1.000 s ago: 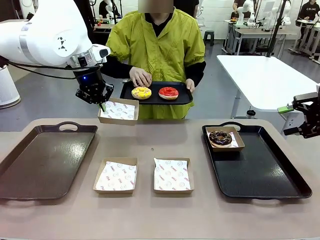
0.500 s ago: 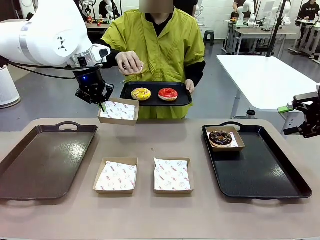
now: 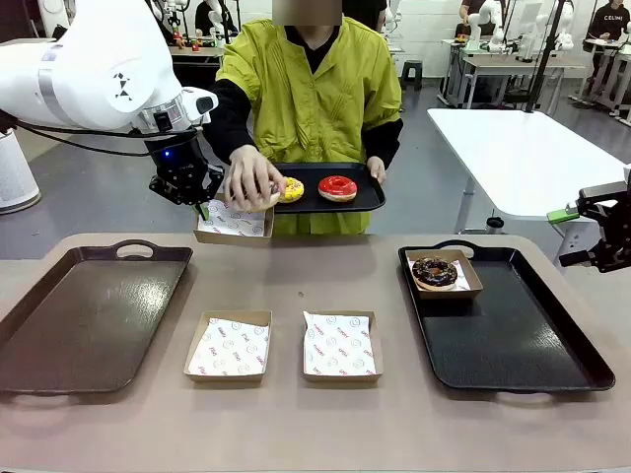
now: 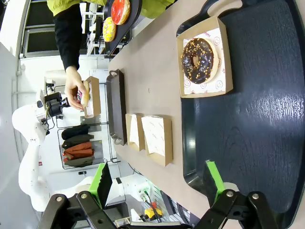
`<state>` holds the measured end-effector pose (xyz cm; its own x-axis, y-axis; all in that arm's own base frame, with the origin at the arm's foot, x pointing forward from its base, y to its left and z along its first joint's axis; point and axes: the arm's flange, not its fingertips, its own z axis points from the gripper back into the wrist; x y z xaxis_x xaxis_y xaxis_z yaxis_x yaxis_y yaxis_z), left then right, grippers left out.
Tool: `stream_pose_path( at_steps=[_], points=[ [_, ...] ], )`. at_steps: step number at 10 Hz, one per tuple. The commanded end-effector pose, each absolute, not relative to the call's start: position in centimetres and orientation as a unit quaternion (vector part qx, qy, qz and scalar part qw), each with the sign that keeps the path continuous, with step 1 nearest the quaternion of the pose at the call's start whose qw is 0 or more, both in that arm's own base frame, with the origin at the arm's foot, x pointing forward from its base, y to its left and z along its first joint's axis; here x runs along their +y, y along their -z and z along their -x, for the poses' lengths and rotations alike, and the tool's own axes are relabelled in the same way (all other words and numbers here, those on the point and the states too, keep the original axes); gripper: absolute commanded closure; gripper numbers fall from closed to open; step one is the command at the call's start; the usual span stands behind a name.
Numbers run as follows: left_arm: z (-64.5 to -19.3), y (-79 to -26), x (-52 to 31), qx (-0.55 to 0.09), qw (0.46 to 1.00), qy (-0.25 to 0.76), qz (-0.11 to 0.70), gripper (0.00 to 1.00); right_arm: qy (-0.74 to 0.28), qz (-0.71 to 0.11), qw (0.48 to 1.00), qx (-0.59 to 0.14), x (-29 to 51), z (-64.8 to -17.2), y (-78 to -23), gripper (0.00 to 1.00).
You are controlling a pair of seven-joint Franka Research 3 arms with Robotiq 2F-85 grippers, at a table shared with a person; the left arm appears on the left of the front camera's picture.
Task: Individually package the donuts and arrange them on the tray.
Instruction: Place the picked Paper togo box on the Handle tray while simultaneously picking up another Paper togo box from the table with the other hand.
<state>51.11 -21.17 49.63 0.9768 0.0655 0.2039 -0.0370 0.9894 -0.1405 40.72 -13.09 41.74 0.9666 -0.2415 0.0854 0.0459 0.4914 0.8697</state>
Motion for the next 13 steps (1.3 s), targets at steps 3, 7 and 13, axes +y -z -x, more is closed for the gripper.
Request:
stream_pose_path(
  at_steps=[3,7,13],
  points=[
    [-51.1,-49.7,-21.0,-0.106,0.992,-0.027,0.069,1.00,0.089,-0.495,0.860,-0.087,-13.2,-40.8,-42.1,0.00],
    [-51.1,-49.7,-21.0,-0.106,0.992,-0.027,0.069,1.00,0.089,-0.495,0.860,-0.087,-13.2,-40.8,-42.1,0.00],
    [-49.8,-51.0,-18.6,-0.092,0.993,-0.013,0.070,0.99,0.061,-0.428,0.897,-0.086,-9.2,-41.8,-43.4,0.00]
  ],
)
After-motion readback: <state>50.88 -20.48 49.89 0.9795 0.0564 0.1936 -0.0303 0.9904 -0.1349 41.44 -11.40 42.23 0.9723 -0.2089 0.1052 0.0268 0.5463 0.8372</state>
